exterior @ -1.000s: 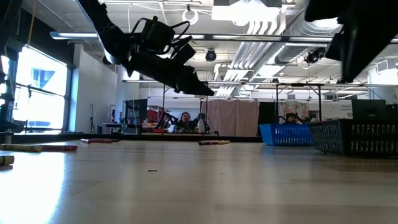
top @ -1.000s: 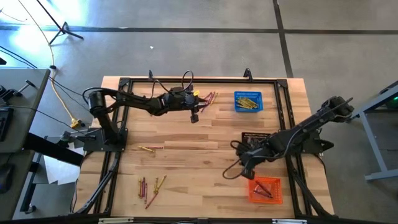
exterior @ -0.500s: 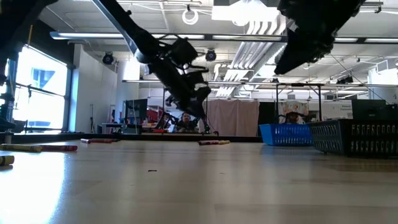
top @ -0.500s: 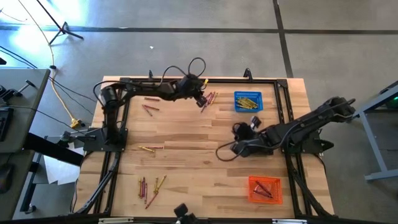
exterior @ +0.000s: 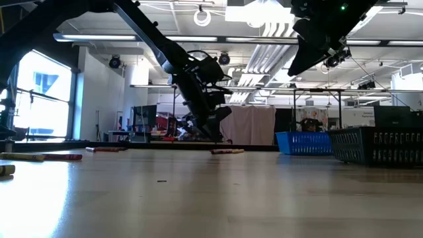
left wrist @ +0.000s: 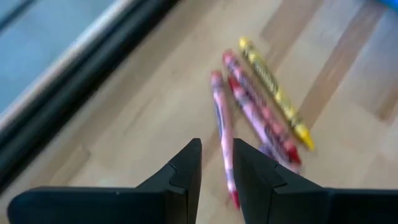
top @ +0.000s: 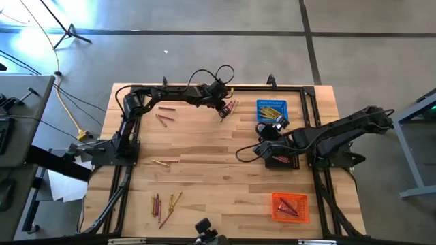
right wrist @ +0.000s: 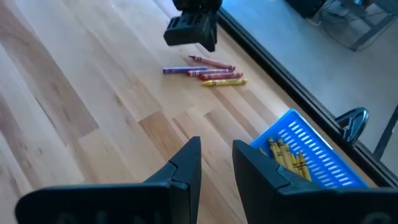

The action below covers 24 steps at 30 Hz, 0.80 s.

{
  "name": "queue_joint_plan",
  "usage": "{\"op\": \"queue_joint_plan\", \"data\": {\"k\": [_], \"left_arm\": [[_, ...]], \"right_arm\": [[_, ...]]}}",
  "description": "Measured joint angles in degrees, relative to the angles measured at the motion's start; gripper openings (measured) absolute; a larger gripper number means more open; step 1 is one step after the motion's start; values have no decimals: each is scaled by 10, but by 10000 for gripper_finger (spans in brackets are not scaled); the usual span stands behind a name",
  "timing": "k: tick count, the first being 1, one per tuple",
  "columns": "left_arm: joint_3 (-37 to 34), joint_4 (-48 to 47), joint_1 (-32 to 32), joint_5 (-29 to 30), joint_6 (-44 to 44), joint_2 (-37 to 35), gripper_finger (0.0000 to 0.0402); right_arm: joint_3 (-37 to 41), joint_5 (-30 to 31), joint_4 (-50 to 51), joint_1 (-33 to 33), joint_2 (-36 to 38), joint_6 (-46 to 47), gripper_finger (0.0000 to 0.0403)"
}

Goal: Sort crayons
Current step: Put the violet crayon into the orange bin

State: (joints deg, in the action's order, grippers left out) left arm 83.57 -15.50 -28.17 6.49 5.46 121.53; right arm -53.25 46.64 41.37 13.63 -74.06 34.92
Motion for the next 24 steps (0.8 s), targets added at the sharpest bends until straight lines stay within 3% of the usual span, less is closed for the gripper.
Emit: {"op": "queue_joint_plan", "data": {"k": [7,16,24], "left_arm": [[22,-76,-9,-31,-21,6,76],[22,-98,-8,-50,-49,6,76],[22,-104,-9,-74,-153,6,76]], "right_arm": [[0,-27,1,-19,0,-29,78],[0,-28,1,-35,0,-46,78],[0,-52,-1,-50,0,-54,78]]}}
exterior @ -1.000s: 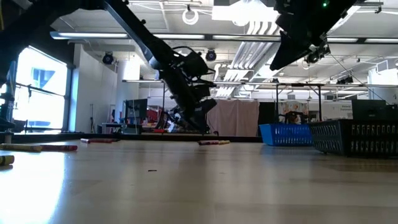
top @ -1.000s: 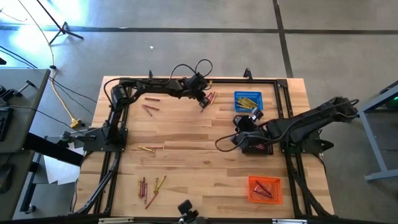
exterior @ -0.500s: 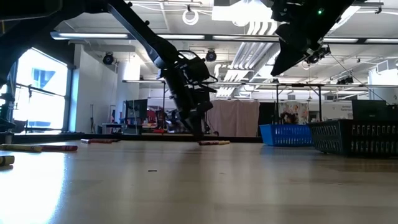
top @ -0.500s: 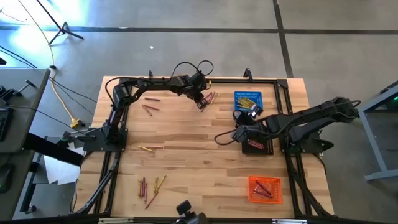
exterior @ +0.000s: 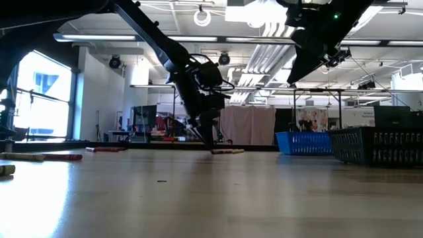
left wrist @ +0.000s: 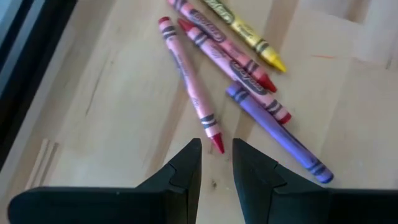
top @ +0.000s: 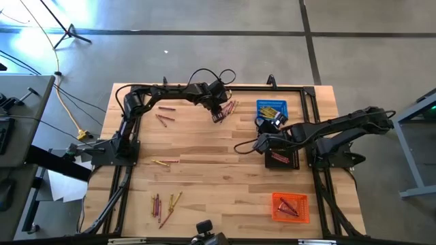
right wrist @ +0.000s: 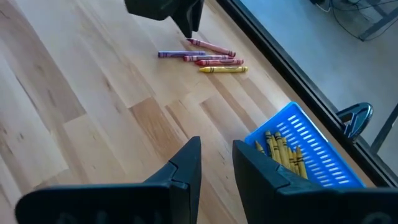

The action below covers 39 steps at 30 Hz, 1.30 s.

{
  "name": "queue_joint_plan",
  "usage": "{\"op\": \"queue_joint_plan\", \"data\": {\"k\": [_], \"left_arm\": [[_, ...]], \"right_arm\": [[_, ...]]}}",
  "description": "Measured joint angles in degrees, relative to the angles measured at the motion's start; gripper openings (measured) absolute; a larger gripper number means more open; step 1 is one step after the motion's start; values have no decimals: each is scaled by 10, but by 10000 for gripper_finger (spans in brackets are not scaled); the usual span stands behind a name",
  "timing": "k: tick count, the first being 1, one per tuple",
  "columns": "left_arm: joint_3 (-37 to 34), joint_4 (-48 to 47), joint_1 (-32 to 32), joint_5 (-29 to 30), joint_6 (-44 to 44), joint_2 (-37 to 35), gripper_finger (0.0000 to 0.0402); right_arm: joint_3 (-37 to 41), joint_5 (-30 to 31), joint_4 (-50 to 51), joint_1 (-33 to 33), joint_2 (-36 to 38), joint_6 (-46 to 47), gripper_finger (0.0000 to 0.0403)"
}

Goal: Sort crayons
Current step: Put the violet crayon into the orange bin

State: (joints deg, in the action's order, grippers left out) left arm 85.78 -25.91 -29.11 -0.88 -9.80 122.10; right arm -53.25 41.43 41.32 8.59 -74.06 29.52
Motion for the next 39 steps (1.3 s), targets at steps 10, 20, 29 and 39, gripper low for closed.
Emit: {"op": "queue_joint_plan", "data": {"k": [10,20,29,39], "left_arm": [[0,-6,-1,-4,-29,0,77],[25,-44,4,-4,-9,-5,76],[47,-77,19,-5,-28,-6,76],[47,-67,18,-4,-38,-6,76]], "right_arm": [[0,-1,-4,-16,0,0,78],[0,10,4,-42,0,-14,78],[0,-29,55,-41,0,-15,78],[0,-31,82,-41,0,-15,78]]}}
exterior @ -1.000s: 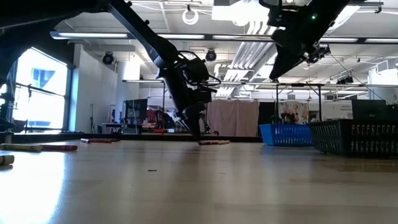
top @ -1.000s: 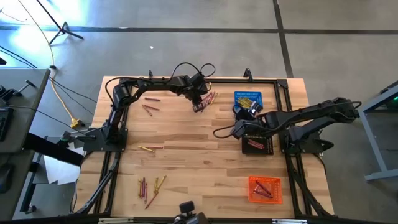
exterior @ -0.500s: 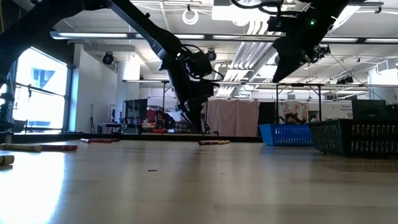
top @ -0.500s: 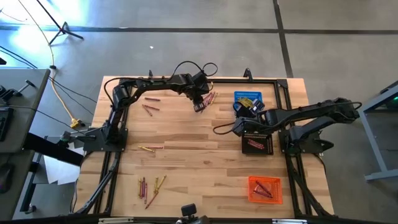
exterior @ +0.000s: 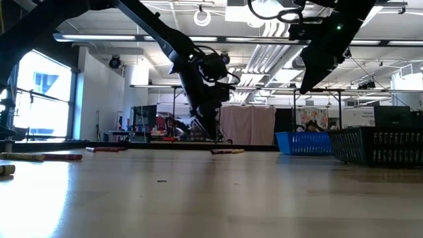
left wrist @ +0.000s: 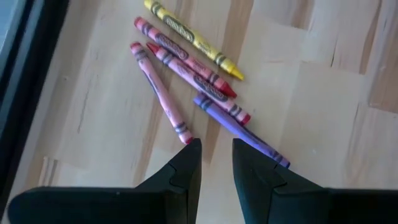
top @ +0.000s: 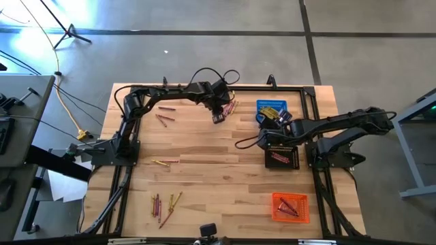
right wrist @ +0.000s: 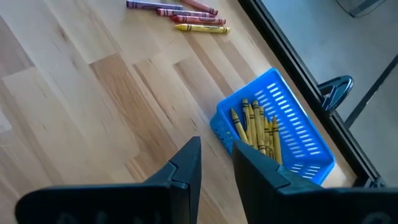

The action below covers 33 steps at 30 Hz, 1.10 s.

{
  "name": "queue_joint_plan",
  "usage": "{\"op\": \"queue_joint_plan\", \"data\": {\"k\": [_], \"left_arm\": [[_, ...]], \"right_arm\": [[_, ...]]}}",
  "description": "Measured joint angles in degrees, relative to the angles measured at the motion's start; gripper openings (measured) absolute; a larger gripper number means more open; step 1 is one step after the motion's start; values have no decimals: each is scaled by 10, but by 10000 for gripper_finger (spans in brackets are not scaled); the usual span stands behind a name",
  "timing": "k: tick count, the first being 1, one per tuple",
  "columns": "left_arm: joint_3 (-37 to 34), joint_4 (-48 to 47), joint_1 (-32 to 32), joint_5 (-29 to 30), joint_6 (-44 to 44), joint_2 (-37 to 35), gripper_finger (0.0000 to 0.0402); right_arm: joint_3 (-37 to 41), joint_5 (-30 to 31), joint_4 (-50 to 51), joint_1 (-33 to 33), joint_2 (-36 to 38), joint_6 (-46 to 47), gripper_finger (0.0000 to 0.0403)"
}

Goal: Sort crayons
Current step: Put the violet crayon into the orange bin

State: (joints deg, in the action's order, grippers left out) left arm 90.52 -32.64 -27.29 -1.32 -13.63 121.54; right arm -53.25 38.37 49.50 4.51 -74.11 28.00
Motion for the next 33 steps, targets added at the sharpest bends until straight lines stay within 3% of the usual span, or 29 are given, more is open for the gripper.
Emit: {"op": "queue_joint_plan", "data": {"k": [10,18,29,33], "left_arm": [[0,10,-2,3,34,0,76],[11,44,-18,5,131,0,76],[30,41,-36,-7,116,7,76],[30,22,-42,-54,97,17,76]], "right_arm": [[0,0,0,0,0,0,78],[0,-1,0,0,0,0,78],[0,-1,0,0,0,0,78],[0,-1,0,0,0,1,78]]}}
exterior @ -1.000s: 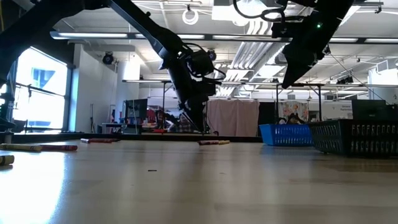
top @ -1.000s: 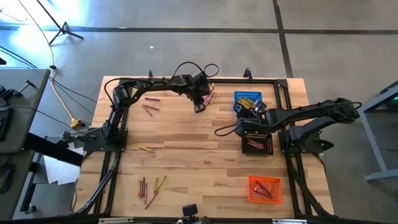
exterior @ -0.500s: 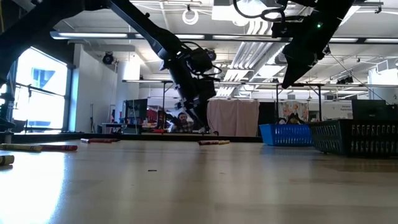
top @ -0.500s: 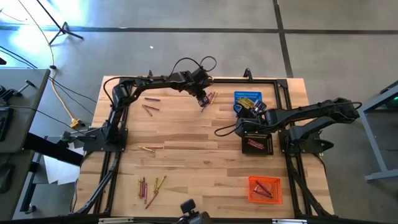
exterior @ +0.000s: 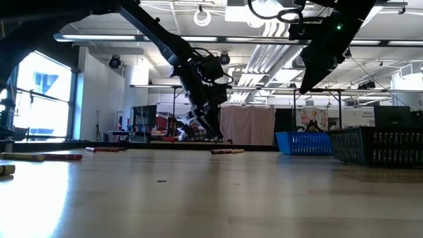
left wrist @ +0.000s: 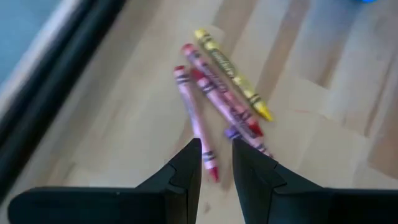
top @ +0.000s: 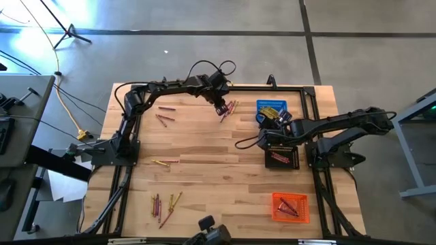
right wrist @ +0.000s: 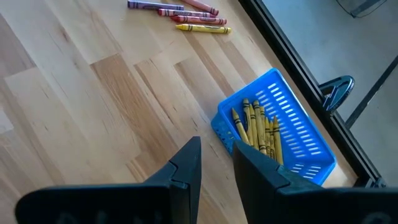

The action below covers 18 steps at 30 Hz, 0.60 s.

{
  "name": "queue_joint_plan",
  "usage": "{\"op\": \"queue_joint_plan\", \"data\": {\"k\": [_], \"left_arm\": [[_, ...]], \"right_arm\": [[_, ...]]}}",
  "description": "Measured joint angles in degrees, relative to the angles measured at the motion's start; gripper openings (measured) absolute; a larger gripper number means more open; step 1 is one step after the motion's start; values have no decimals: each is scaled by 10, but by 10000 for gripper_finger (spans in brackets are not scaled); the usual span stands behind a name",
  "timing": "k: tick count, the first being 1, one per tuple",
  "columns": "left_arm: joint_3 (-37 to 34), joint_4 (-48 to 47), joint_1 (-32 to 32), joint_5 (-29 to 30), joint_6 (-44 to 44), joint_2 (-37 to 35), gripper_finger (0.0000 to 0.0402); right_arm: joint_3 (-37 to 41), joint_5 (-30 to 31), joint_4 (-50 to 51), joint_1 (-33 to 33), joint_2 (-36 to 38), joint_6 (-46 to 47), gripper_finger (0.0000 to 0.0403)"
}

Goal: Sort crayons
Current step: Put the violet crayon into the orange bin

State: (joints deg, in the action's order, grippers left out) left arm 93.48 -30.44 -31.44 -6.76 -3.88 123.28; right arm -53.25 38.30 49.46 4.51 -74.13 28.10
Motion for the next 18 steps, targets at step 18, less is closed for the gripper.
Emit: {"op": "queue_joint_plan", "data": {"k": [18], "left_arm": [[28,-26,-14,-50,-42,47,76]], "right_arm": [[0,-68,-7,0,0,1,78]]}}
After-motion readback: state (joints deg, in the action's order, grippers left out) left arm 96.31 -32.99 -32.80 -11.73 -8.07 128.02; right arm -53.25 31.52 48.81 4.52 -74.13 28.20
